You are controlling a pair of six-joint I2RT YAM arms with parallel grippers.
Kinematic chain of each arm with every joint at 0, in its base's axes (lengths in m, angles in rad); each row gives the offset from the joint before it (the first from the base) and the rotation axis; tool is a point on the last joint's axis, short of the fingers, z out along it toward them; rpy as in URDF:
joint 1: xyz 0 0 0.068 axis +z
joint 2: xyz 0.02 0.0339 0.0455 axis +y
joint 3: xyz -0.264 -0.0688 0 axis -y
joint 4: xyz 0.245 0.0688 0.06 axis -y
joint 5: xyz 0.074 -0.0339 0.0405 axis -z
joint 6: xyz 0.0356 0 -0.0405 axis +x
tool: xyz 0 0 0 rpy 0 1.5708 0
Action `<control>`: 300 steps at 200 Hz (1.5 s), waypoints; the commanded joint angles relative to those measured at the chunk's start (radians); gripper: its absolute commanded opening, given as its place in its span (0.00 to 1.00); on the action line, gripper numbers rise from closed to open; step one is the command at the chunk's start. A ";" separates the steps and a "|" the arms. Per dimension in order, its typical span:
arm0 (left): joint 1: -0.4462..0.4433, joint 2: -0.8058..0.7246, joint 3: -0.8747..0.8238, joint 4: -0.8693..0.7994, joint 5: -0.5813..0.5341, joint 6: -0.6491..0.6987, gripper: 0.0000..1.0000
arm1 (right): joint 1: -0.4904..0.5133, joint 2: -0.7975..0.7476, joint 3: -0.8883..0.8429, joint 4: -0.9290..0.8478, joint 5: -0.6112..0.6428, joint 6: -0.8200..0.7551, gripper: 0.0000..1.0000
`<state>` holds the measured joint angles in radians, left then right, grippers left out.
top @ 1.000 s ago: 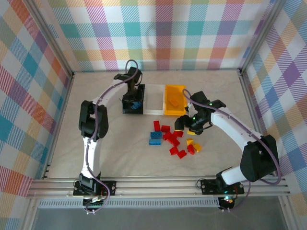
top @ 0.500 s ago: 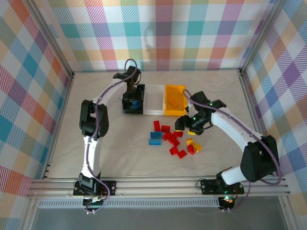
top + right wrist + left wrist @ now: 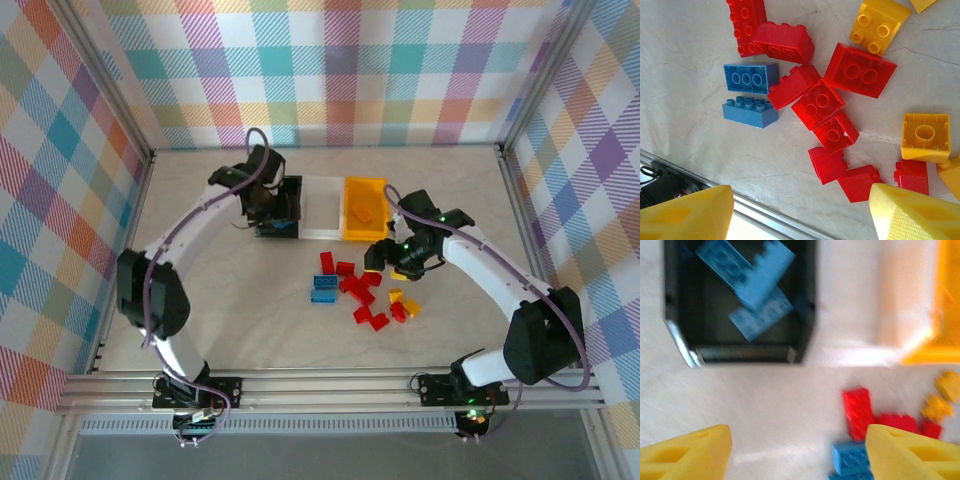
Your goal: Sort the legos into containers by color
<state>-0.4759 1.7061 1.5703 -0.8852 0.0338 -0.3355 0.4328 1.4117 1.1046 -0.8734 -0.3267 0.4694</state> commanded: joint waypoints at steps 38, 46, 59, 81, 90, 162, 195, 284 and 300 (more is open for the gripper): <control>-0.250 -0.159 -0.328 0.067 0.036 -0.227 1.00 | 0.006 -0.058 -0.058 0.025 0.005 0.054 0.76; -0.276 -0.161 -0.345 0.073 0.027 -0.238 1.00 | 0.006 -0.066 -0.068 0.029 0.005 0.059 0.76; -0.319 -0.160 -0.364 0.076 0.014 -0.253 1.00 | 0.006 -0.078 -0.080 0.032 0.009 0.066 0.76; -0.374 -0.149 -0.391 0.093 -0.008 -0.268 1.00 | 0.007 -0.096 -0.100 0.041 0.012 0.079 0.76; -0.384 -0.138 -0.399 0.109 -0.010 -0.271 1.00 | 0.005 -0.101 -0.106 0.047 0.012 0.084 0.77; -0.436 0.034 -0.336 0.148 -0.041 -0.241 1.00 | 0.006 -0.124 -0.111 0.032 0.021 0.094 0.77; -0.438 0.112 -0.306 0.155 -0.043 -0.223 0.97 | 0.006 -0.126 -0.110 0.028 0.022 0.092 0.76; -0.438 0.248 -0.213 0.118 -0.078 -0.173 0.75 | 0.006 -0.096 -0.094 0.030 0.017 0.087 0.77; -0.438 0.251 -0.199 0.105 -0.080 -0.163 0.69 | 0.006 -0.088 -0.089 0.034 0.016 0.087 0.77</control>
<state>-0.9020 1.9472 1.3331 -0.7345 -0.0246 -0.5259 0.4328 1.3067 1.0019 -0.8310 -0.3073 0.5465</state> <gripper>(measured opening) 0.726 0.765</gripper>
